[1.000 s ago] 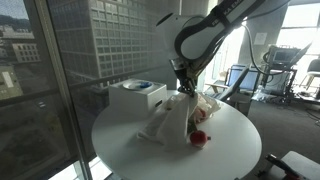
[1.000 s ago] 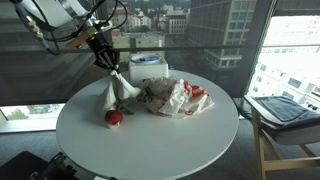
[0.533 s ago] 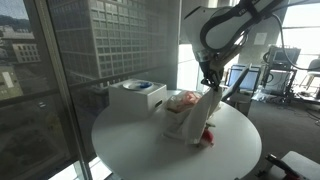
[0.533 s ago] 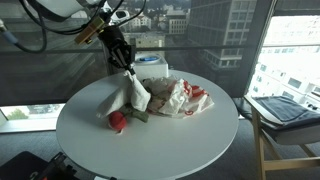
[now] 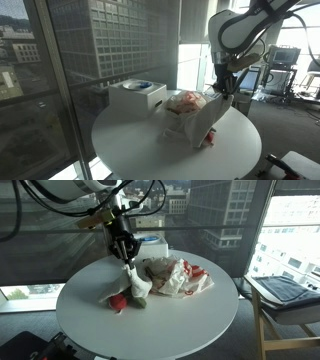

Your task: Use the cloth to pick up the object

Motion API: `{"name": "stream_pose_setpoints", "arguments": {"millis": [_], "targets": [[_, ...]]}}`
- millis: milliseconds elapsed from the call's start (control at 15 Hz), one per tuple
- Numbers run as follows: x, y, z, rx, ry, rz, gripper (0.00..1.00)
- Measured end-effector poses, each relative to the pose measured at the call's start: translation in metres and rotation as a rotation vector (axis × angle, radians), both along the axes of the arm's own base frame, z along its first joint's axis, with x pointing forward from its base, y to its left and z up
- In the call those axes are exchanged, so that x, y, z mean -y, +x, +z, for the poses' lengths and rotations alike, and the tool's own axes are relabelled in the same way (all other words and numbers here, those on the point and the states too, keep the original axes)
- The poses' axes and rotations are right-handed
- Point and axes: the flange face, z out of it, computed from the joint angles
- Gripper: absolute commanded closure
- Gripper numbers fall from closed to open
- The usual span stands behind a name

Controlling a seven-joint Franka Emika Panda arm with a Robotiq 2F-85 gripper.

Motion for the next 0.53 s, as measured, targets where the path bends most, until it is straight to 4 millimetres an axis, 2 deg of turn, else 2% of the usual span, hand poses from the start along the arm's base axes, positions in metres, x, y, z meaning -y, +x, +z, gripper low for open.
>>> {"name": "stream_pose_setpoints", "arguments": {"millis": [267, 467, 533], "targets": [[-0.026, -0.037, -0.003, -0.057, 0.048, 0.179, 0.94], [-0.029, -0.056, -0.011, -0.096, 0.035, 0.227, 0.93], [-0.027, -0.061, -0.016, -0.111, 0.030, 0.234, 0.88]]}}
